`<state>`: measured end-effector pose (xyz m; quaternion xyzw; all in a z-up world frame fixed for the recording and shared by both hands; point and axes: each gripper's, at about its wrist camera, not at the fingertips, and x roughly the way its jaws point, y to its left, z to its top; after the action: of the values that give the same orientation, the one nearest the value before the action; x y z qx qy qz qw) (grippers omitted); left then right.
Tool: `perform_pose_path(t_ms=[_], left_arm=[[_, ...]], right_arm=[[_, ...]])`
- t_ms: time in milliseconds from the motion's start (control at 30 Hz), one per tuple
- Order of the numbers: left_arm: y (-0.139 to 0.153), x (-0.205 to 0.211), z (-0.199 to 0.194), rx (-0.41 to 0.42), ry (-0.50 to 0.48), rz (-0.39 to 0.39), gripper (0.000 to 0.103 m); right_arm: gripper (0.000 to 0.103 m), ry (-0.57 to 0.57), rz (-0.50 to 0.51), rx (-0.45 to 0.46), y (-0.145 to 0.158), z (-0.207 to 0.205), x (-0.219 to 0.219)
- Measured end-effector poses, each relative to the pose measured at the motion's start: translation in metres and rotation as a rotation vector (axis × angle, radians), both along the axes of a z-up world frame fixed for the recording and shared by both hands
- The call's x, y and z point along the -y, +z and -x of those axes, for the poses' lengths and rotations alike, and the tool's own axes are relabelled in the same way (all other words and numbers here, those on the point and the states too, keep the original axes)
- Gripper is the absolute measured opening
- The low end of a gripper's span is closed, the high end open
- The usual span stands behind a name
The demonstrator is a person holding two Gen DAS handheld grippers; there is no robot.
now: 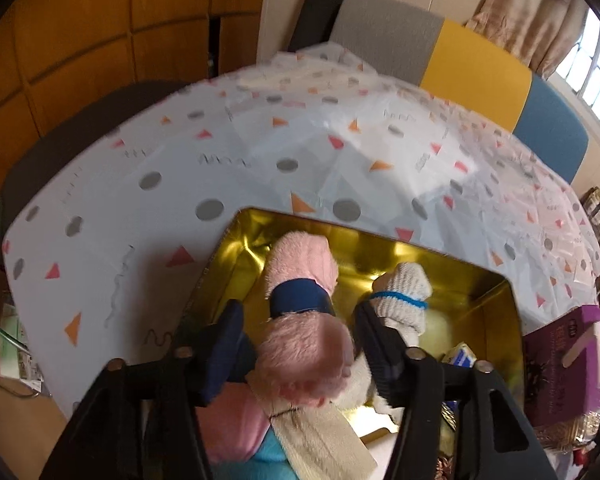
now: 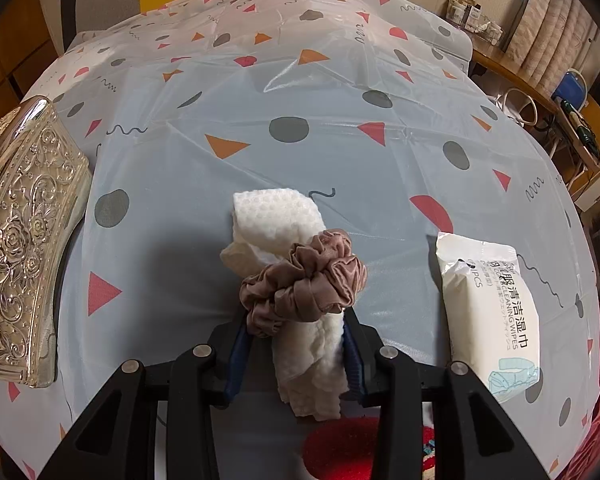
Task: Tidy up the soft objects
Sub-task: 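Carry the pink towel roll with the left tool into the gold tray and release, then carry the white sponge and brown scrunchie with the right tool into the gold tray and release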
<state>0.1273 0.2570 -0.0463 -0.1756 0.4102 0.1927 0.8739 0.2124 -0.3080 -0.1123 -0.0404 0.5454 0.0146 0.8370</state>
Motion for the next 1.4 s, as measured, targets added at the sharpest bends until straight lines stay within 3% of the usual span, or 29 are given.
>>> perform_pose_path(t_ms=[200, 533, 1000, 1233, 1400], left_arm=[[0.023, 0.027, 0.037, 0.086, -0.039, -0.058, 0.076], [0.024, 0.074, 0.087, 0.106, -0.122, -0.126, 0.078], [0.022, 0.106, 0.102, 0.100, -0.206, -0.159, 0.084], [0.019, 0.115, 0.104, 0.093, -0.238, -0.158, 0.084], [0.017, 0.122, 0.106, 0.082, -0.275, -0.159, 0.084]], right_arm=[[0.040, 0.001, 0.007, 0.002, 0.000, 0.000, -0.001], [0.039, 0.005, 0.013, -0.001, 0.002, -0.001, -0.001], [0.039, -0.010, -0.009, -0.005, 0.000, -0.005, 0.004], [0.039, -0.079, -0.103, -0.021, 0.000, -0.013, 0.020], [0.035, -0.073, -0.073, -0.020, 0.001, -0.014, 0.016]])
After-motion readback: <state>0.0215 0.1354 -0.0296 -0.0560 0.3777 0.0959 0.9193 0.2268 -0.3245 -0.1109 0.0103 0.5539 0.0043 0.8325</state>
